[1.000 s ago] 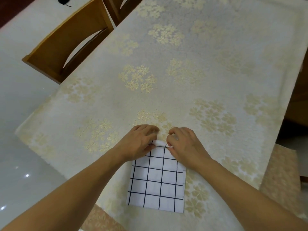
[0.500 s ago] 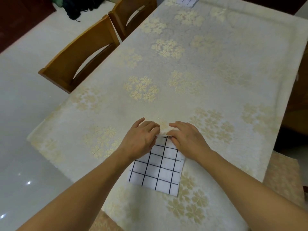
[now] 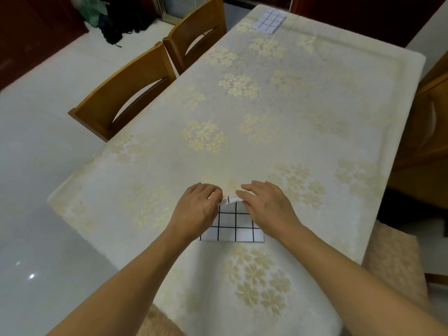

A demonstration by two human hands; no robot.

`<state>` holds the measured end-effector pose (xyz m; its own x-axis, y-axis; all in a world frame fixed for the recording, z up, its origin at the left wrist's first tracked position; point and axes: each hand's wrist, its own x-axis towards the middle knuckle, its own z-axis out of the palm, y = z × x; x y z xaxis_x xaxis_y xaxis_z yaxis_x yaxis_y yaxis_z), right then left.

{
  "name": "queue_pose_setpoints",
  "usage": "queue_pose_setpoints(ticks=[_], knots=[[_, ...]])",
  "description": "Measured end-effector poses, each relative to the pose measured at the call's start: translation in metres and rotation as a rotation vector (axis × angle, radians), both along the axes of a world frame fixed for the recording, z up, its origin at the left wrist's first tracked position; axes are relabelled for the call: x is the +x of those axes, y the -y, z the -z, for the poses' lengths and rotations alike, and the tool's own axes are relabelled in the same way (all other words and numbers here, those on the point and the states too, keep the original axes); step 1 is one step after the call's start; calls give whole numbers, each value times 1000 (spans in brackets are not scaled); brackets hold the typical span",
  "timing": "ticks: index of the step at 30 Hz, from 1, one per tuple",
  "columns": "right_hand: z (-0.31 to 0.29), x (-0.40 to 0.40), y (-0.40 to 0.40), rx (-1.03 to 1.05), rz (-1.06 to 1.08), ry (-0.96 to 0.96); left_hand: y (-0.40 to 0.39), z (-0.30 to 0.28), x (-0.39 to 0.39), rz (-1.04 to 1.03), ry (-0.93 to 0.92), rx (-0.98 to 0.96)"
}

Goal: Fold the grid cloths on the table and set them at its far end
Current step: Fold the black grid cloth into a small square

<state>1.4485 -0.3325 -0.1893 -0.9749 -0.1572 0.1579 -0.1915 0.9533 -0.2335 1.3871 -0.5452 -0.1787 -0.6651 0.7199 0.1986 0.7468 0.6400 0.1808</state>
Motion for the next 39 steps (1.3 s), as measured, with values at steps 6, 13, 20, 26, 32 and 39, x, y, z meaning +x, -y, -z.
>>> queue_pose_setpoints(ticks=[6, 13, 20, 26, 32, 39], knots=[[28, 49, 10, 15, 0, 77, 9, 27, 35, 12, 86, -43], [63, 98, 21, 30, 2, 169, 18, 59, 74, 33, 147, -108], [73, 96, 25, 23, 38, 103, 12, 62, 71, 18, 127, -32], [71, 54, 35, 52, 97, 93, -2, 71, 34, -34, 137, -107], [88, 36, 38, 131, 68, 278, -4, 96, 28, -14, 217, -289], [86, 40, 31, 139, 134, 333, 9, 100, 25, -50, 246, -275]])
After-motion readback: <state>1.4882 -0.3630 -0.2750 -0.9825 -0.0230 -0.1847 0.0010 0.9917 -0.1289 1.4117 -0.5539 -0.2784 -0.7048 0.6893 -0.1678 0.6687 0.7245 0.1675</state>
